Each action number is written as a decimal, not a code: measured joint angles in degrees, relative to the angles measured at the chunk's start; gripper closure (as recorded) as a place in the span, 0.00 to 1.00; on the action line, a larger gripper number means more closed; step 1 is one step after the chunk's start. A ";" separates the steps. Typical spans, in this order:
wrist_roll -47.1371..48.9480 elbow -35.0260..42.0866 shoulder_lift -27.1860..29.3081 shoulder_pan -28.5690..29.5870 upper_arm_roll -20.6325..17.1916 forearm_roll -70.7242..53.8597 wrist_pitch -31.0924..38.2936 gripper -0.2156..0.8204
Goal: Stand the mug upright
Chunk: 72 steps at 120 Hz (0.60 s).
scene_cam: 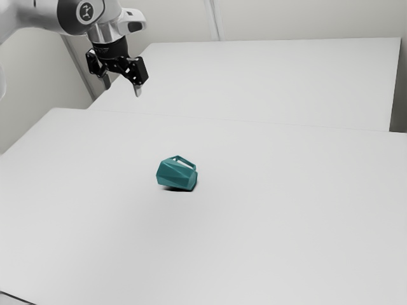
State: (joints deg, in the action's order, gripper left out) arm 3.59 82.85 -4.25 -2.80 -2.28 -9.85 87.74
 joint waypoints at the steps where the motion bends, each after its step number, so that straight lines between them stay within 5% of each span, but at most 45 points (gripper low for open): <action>1: 0.00 0.01 0.00 0.00 0.00 0.01 0.03 0.21; 25: 0.11 0.95 0.95 -0.78 0.88 2.95 0.98 0.21; 72: 0.73 18.87 4.07 -3.87 8.21 12.90 14.79 0.21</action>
State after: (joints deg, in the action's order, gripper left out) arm 4.32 101.72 -0.18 -6.66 5.92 3.05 102.53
